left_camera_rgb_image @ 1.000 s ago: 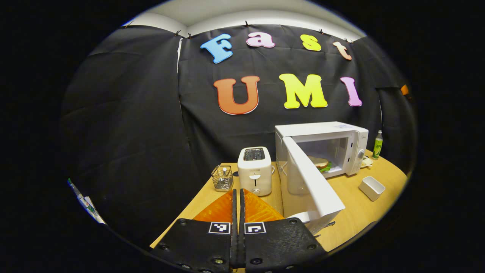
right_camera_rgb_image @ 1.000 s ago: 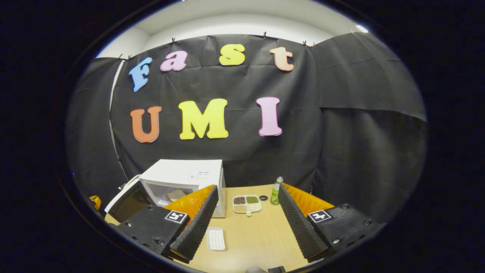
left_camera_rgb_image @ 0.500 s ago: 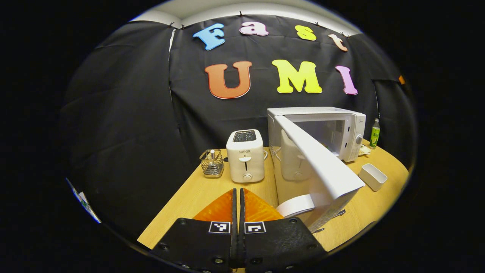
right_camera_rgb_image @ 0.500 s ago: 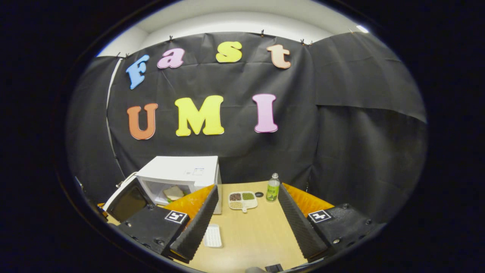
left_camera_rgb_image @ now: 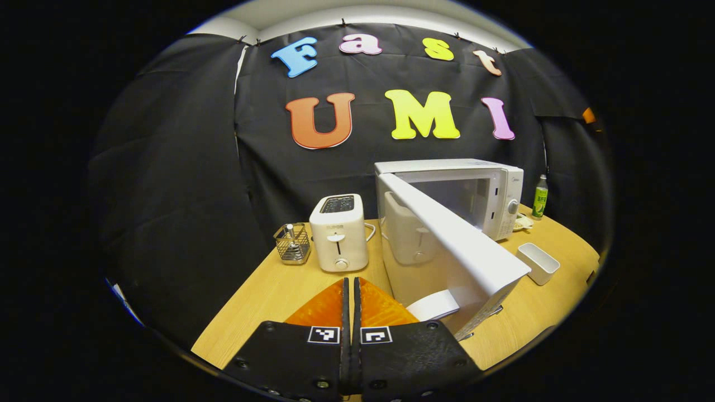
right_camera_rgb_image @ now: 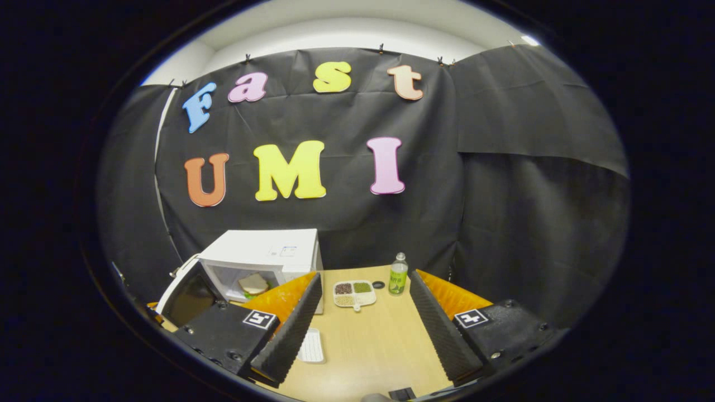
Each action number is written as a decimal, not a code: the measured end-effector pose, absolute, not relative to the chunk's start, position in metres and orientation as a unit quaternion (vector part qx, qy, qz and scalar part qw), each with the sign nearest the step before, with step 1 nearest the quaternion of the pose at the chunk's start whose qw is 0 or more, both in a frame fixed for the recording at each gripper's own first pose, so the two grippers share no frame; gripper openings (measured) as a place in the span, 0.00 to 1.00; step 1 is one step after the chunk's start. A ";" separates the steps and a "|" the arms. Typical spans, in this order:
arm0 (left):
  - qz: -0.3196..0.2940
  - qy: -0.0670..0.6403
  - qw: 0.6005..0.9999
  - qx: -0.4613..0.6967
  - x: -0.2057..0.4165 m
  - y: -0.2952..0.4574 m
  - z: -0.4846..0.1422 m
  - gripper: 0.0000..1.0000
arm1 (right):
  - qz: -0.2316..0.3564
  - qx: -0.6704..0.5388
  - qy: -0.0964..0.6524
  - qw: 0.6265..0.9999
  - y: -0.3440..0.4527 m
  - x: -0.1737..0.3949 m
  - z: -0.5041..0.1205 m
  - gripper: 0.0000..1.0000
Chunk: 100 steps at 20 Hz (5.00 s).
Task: Open the microwave oven with the left hand, put the food in, and close the microwave oven.
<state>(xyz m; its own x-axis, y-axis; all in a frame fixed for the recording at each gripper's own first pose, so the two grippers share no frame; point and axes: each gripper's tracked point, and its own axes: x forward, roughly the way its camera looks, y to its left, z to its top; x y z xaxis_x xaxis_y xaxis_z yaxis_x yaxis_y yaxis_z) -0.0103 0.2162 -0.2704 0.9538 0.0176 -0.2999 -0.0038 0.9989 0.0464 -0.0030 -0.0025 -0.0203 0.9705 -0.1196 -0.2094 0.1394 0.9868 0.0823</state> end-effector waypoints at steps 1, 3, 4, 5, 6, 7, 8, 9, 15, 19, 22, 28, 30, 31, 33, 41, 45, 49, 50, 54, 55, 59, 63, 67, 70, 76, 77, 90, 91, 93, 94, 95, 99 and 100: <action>-0.001 0.149 0.989 0.024 -0.009 0.207 -0.269 0.00 | -0.066 0.047 0.102 0.991 -0.004 -0.004 -0.019 0.92; -0.012 0.145 0.989 0.020 -0.007 0.191 -0.266 0.00 | -0.066 0.044 0.101 0.992 -0.006 -0.004 -0.018 0.92; -0.021 0.142 0.989 0.018 -0.004 0.181 -0.264 0.00 | -0.067 0.042 0.101 0.992 -0.007 -0.003 -0.019 0.92; -0.028 0.140 0.990 0.018 -0.002 0.171 -0.262 0.00 | -0.067 0.042 0.102 0.992 -0.008 -0.004 -0.019 0.92; -0.035 0.138 0.990 0.017 0.000 0.162 -0.261 0.00 | -0.069 0.043 0.102 0.991 -0.010 -0.004 -0.018 0.92; -0.041 0.136 0.990 0.012 0.003 0.153 -0.260 0.00 | -0.069 0.044 0.103 0.991 -0.012 -0.004 -0.019 0.92; -0.048 0.135 0.990 0.008 0.004 0.144 -0.257 0.00 | -0.070 0.046 0.103 0.991 -0.013 -0.005 -0.019 1.00; -0.056 0.135 0.989 0.006 0.007 0.134 -0.257 0.00 | -0.071 0.048 0.101 0.991 -0.015 -0.005 -0.018 1.00; -0.091 0.127 0.988 0.012 0.025 0.086 -0.249 0.00 | -0.075 0.045 0.098 0.991 -0.026 -0.003 -0.013 0.92; -0.107 0.127 0.986 0.012 0.036 0.058 -0.249 0.00 | -0.071 0.044 0.104 0.991 -0.034 0.002 -0.017 0.92; -0.118 0.128 0.985 0.013 0.045 0.037 -0.250 0.00 | -0.068 0.041 0.107 0.991 -0.042 0.008 -0.018 0.92; -0.131 0.132 0.982 0.019 0.066 -0.001 -0.255 0.00 | -0.058 0.038 0.118 0.991 -0.059 0.023 -0.024 0.92; -0.135 0.134 0.981 0.017 0.075 -0.013 -0.256 0.00 | -0.053 0.031 0.121 0.991 -0.063 0.031 -0.027 0.92; -0.137 0.134 0.981 0.018 0.080 -0.019 -0.257 0.00 | -0.050 0.029 0.121 0.991 -0.064 0.036 -0.027 1.00; -0.141 0.133 0.981 0.023 0.089 -0.031 -0.257 0.00 | -0.043 0.027 0.118 0.992 -0.065 0.044 -0.023 0.92; -0.140 0.129 0.982 0.010 0.133 -0.066 -0.258 0.00 | -0.010 0.021 0.111 0.994 -0.058 0.075 -0.022 1.00; -0.141 0.130 0.981 0.010 0.158 -0.077 -0.264 0.00 | -0.007 0.024 0.116 0.993 -0.056 0.086 -0.028 0.92; -0.137 0.132 0.982 0.011 0.184 -0.087 -0.266 0.00 | -0.006 0.038 0.122 0.992 -0.056 0.096 -0.036 0.92; -0.137 0.133 0.982 0.005 0.190 -0.090 -0.267 0.00 | -0.006 0.041 0.123 0.992 -0.056 0.098 -0.037 0.92; -0.133 0.138 0.981 0.004 0.213 -0.096 -0.269 0.00 | -0.013 0.034 0.127 0.991 -0.064 0.097 -0.040 1.00; -0.133 0.136 0.982 0.004 0.211 -0.096 -0.269 0.00 | -0.014 0.033 0.127 0.991 -0.068 0.096 -0.040 0.92; -0.135 0.136 0.981 0.014 0.214 -0.098 -0.271 0.00 | -0.018 0.037 0.138 0.990 -0.074 0.095 -0.049 1.00; -0.129 0.129 0.983 0.022 0.221 -0.101 -0.269 0.00 | -0.016 0.045 0.142 0.989 -0.071 0.099 -0.052 1.00; -0.135 0.153 0.979 0.016 0.225 -0.113 -0.281 0.00 | -0.006 0.041 0.139 0.989 -0.060 0.103 -0.049 0.92; -0.127 0.154 0.980 0.005 0.221 -0.112 -0.275 0.00 | 0.007 0.042 0.136 0.990 -0.052 0.103 -0.047 0.92; -0.087 0.166 0.982 0.008 0.196 -0.088 -0.270 0.00 | 0.030 0.029 0.129 0.991 -0.049 0.097 -0.045 0.92; -0.083 0.167 0.982 -0.004 0.190 -0.087 -0.267 0.00 | 0.036 0.025 0.125 0.991 -0.048 0.096 -0.043 0.92; -0.072 0.119 0.990 -0.024 0.089 -0.051 -0.162 0.96 | 0.040 0.030 0.080 0.996 -0.037 0.056 -0.014 0.92; -0.073 0.121 0.990 -0.022 0.078 -0.043 -0.157 0.96 | 0.029 0.035 0.074 0.996 -0.039 0.048 -0.011 0.92; -0.083 0.117 0.990 -0.016 0.058 -0.031 -0.142 0.96 | 0.008 0.041 0.069 0.997 -0.039 0.031 -0.007 0.92; -0.082 0.111 0.990 -0.014 0.048 -0.022 -0.133 0.96 | 0.001 0.042 0.063 0.997 -0.037 0.022 -0.003 0.92; -0.079 0.103 0.991 -0.012 0.040 -0.012 -0.123 0.96 | -0.006 0.040 0.059 0.997 -0.035 0.014 -0.001 0.91; -0.061 0.082 0.995 -0.011 0.007 0.021 -0.087 0.96 | -0.022 0.041 0.045 0.998 -0.020 -0.017 0.005 1.00; -0.057 0.073 0.996 -0.008 0.000 0.027 -0.076 0.96 | -0.023 0.040 0.047 0.998 -0.014 -0.021 0.004 0.92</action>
